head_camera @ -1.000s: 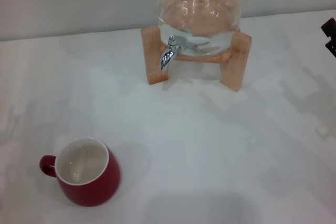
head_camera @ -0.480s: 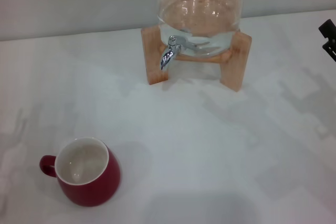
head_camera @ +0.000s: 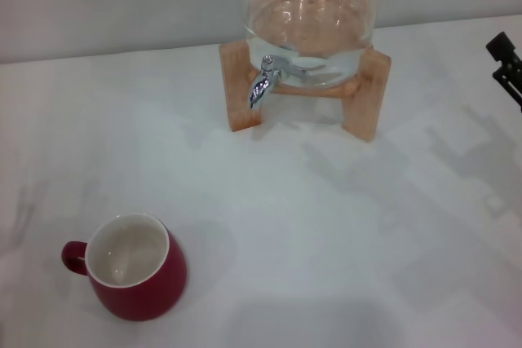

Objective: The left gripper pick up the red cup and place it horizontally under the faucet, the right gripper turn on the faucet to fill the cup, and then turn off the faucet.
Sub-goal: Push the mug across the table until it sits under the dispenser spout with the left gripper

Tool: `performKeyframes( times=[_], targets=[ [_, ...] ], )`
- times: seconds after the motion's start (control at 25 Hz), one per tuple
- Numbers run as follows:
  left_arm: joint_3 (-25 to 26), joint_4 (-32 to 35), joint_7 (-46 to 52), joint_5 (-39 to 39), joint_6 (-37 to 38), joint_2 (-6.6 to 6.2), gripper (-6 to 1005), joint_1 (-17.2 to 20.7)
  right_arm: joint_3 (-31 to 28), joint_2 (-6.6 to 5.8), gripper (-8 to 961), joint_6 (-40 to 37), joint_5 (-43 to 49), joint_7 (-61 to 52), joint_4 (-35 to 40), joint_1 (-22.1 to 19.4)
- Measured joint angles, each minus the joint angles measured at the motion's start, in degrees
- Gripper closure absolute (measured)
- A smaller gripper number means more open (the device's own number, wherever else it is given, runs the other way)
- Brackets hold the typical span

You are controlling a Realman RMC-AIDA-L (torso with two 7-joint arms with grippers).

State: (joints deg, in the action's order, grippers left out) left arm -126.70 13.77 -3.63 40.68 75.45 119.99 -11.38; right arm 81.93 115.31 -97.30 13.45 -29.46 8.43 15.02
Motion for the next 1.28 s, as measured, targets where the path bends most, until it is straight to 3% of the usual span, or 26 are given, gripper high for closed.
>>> performKeyframes(
  times=[0.8,1.28],
  targets=[
    [-8.4,2.9,0.7,0.4,0.1,0.14,129,6.4,2.1,0.0,109,-2.6,0.0,-0.4,-0.7,-0.5],
    [-11.8,3.0,0.8,0.5,0.6,0.23,130,8.3,2.8,0.0,110,-2.7,0.0,-0.7,-1.0,-0.5]
  ],
)
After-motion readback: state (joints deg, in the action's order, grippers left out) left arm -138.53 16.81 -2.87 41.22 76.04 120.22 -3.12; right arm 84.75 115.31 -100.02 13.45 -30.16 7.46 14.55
